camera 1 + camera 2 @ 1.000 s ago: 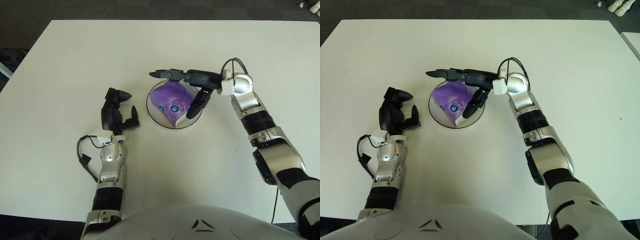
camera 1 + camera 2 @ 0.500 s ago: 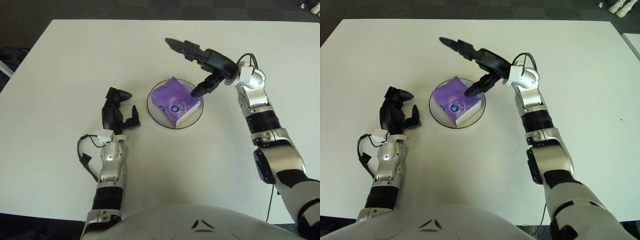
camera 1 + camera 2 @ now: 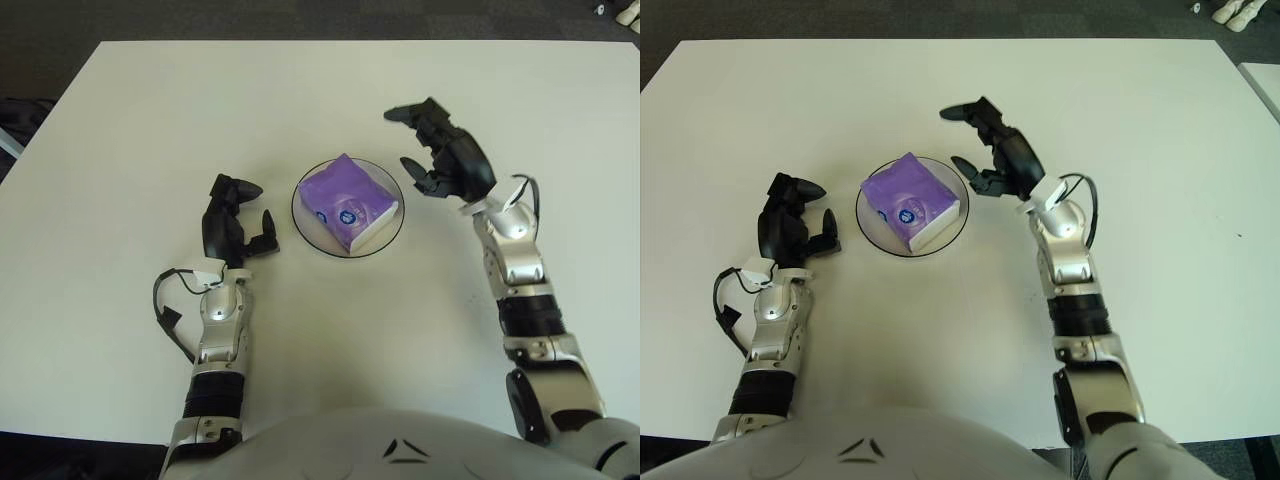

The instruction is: Put the tissue paper into the plate.

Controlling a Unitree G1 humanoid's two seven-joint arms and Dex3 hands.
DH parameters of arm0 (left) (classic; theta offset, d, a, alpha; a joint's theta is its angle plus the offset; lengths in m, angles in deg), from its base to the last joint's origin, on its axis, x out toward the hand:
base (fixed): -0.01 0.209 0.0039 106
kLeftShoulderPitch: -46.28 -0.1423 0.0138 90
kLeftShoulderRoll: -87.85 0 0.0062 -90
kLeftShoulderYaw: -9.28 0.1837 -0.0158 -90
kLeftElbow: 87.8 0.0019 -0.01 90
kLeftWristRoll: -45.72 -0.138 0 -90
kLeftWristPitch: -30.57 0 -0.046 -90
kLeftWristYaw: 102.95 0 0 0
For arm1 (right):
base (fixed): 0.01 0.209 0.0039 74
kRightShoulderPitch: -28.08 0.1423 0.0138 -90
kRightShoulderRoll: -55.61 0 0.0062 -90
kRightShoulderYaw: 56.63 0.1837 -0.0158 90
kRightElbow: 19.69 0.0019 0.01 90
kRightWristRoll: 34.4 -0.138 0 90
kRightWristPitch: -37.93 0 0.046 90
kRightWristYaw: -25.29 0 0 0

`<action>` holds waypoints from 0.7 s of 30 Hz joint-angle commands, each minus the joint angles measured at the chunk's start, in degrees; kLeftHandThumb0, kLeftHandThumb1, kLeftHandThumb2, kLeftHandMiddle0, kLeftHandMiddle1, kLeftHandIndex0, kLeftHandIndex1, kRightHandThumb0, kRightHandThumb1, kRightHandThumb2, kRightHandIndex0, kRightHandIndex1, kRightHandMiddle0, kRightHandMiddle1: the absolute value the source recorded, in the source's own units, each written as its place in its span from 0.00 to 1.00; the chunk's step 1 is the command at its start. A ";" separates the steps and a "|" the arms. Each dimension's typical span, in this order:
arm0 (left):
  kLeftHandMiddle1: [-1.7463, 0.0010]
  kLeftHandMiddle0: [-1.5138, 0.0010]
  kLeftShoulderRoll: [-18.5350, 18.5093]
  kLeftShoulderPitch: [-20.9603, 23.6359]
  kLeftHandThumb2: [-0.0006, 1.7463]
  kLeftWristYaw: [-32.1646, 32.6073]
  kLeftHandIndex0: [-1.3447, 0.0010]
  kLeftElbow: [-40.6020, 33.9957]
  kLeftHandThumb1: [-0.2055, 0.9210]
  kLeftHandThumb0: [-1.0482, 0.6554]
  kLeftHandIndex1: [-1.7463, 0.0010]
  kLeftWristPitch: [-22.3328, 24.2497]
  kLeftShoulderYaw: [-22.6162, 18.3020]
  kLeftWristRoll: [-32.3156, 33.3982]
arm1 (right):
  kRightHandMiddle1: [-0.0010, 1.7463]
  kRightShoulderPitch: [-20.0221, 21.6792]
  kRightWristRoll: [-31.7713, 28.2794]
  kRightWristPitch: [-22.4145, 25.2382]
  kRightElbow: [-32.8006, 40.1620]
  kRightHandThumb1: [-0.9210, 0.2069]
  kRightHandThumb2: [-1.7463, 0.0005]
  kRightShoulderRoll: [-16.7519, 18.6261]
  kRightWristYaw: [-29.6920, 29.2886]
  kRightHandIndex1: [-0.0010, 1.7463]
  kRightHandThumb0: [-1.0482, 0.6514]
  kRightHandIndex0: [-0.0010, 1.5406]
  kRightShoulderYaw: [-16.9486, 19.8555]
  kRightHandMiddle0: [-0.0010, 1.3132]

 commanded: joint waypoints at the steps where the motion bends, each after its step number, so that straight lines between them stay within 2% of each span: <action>1: 0.00 0.53 0.32 -3.62 0.85 -0.26 0.65 6.11 0.35 0.61 0.00 1.90 -0.15 0.18 | 0.79 -1.73 2.16 4.96 4.69 0.01 0.52 1.95 -5.46 0.49 0.25 0.08 1.00 0.22; 3: 0.00 0.54 0.44 -3.52 0.84 0.02 0.66 5.99 0.36 0.61 0.00 2.18 -0.13 0.03 | 0.79 -2.00 3.12 7.05 5.62 0.00 0.50 3.63 -8.28 0.51 0.26 0.11 1.29 0.20; 7: 0.00 0.55 0.41 -3.38 0.83 0.08 0.67 5.96 0.38 0.61 0.00 2.38 -0.14 -0.07 | 0.79 -2.14 4.28 7.85 5.86 0.00 0.48 6.30 -13.08 0.53 0.28 0.15 1.61 0.19; 11: 0.01 0.55 0.43 -3.27 0.82 0.10 0.67 5.86 0.39 0.61 0.00 2.65 -0.10 -0.09 | 0.81 -3.50 5.54 5.26 4.97 0.01 0.47 8.90 -18.09 0.57 0.31 0.21 1.85 0.19; 14: 0.01 0.56 0.44 -3.20 0.81 0.05 0.68 5.89 0.40 0.61 0.00 2.67 -0.15 0.02 | 0.82 -5.38 5.60 2.22 2.84 0.02 0.45 9.31 -19.69 0.60 0.33 0.24 2.26 0.20; 17: 0.01 0.56 0.62 -3.12 0.80 0.29 0.68 5.64 0.41 0.61 0.00 3.31 -0.22 0.12 | 0.84 -6.82 5.64 -2.90 -1.14 0.03 0.43 10.11 -22.22 0.62 0.33 0.27 3.34 0.20; 21: 0.03 0.57 0.84 -3.17 0.79 0.71 0.68 4.96 0.42 0.61 0.00 3.79 -0.17 -0.13 | 0.87 -7.40 6.78 -5.33 -2.86 0.02 0.43 11.13 -25.22 0.66 0.33 0.31 3.58 0.22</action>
